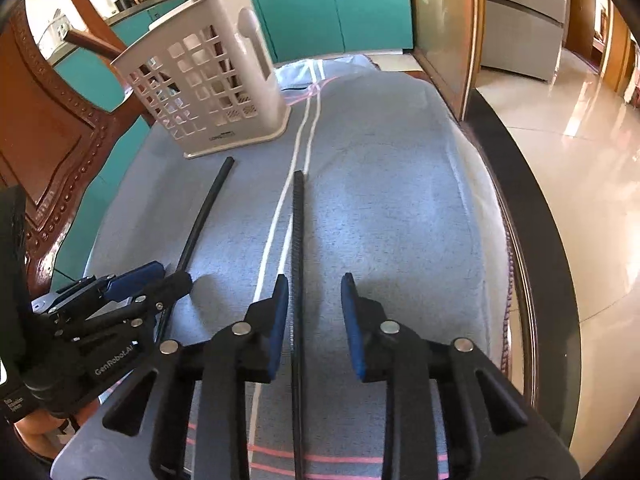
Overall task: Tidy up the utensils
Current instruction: 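Grasp a black chopstick with the left tool while the right tool grasps the other black chopstick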
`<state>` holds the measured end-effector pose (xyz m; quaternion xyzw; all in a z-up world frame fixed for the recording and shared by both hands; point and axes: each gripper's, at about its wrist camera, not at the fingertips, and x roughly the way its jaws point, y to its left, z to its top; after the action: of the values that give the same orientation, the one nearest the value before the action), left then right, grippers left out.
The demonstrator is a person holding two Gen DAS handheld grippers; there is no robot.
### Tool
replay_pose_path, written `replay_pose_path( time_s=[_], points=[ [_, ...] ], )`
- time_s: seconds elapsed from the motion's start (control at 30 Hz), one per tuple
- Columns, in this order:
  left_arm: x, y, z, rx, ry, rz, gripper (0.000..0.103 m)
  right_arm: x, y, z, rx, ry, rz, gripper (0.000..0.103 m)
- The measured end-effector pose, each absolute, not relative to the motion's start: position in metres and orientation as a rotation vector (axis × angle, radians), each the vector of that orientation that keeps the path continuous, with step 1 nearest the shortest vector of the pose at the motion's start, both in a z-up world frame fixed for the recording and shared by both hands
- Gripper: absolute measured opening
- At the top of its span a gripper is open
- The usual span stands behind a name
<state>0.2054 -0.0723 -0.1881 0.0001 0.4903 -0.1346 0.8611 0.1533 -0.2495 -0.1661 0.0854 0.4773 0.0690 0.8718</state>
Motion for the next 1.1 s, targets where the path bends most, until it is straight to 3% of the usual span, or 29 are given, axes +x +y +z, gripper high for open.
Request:
replay_pose_path(
  time_s=[0.2, 0.33, 0.73, 0.8, 0.87, 1.1],
  points=[
    [0.206, -0.072, -0.189, 0.01, 1.022, -0.271, 0.034, 0.151, -0.241, -0.166, 0.123, 0.992, 0.137, 0.035],
    [0.202, -0.063, -0.191, -0.003, 1.011, -0.236, 0.008, 0.151, -0.239, -0.168, 0.115, 0.996, 0.133, 0.035],
    [0.151, -0.038, -0.19, 0.007, 1.022, -0.218, 0.006, 0.162, -0.212, -0.179, 0.03, 1.026, 0.162, 0.037],
    [0.146, -0.033, -0.189, -0.004, 1.03, -0.218, 0.006, 0.162, -0.207, -0.179, 0.014, 1.022, 0.168, 0.017],
    [0.143, -0.028, -0.189, -0.016, 1.034, -0.216, 0.006, 0.161, -0.203, -0.179, 0.02, 1.033, 0.195, 0.007],
    [0.135, -0.015, -0.187, -0.046, 1.034, -0.224, 0.006, 0.15, -0.199, -0.174, 0.041, 1.057, 0.274, 0.007]
  ],
)
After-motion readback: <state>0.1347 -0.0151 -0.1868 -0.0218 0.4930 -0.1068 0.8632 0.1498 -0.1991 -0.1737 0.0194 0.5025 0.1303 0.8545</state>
